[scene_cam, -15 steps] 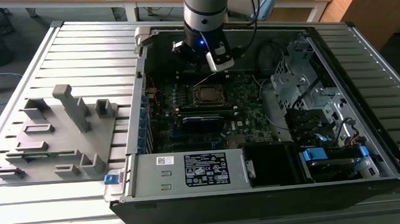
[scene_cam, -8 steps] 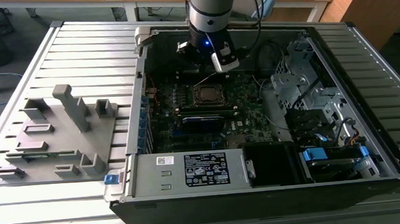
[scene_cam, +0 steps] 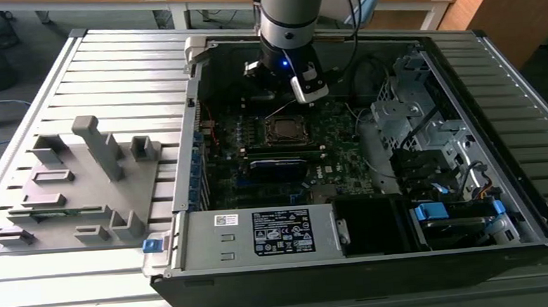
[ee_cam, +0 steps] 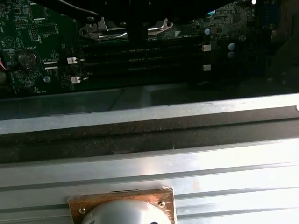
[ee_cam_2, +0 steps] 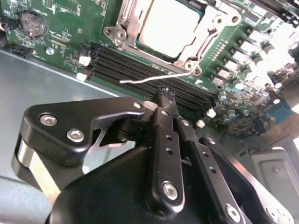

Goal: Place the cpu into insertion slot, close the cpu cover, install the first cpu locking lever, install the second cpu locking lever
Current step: 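Install the first cpu locking lever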

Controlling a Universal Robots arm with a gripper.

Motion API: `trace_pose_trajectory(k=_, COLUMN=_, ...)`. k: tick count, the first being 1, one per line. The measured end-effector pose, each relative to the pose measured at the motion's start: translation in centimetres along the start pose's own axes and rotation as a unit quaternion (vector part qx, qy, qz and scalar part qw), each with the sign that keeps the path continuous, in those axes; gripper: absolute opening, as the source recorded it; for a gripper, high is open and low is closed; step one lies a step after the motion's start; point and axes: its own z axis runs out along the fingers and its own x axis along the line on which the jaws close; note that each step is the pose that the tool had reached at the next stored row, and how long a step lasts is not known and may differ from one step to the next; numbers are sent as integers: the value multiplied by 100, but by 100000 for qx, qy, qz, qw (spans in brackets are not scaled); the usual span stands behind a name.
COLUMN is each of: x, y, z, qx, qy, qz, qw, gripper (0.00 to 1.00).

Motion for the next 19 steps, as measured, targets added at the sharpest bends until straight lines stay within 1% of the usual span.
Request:
trace_pose_trajectory(k=1, x=0, y=-3, z=8, qx=-24, qy=-168, qz=-45, qw=100000, gripper=11)
trace_pose_trajectory(k=2, x=0, y=-6, z=11, qx=-29, qy=-258, qz=-77, qw=100000, gripper=11)
trace_pose_trajectory(k=5, x=-1, y=-7, z=16, qx=-36, qy=-310, qz=-92, qw=99999, gripper=11)
trace_pose_trajectory(k=6, x=0, y=-8, z=23, qx=-64, qy=-425, qz=-114, qw=99999, gripper=11)
trace_pose_trajectory(k=7, x=-1, y=-10, z=30, qx=-90, qy=-619, qz=-171, qw=99998, gripper=11)
trace_pose_trajectory(k=10, x=-1, y=-17, z=50, qx=-155, qy=-1360, qz=-383, qw=99990, gripper=11)
trace_pose_trajectory(k=11, x=-1, y=-18, z=53, qx=-160, qy=-1472, qz=-420, qw=99988, gripper=11)
trace_pose_trajectory(k=17, x=-1, y=-18, z=55, qx=-173, qy=-1486, qz=-421, qw=99988, gripper=11)
trace_pose_trajectory(k=19, x=-2, y=-22, z=70, qx=-193, qy=-1504, qz=-425, qw=99988, gripper=11)
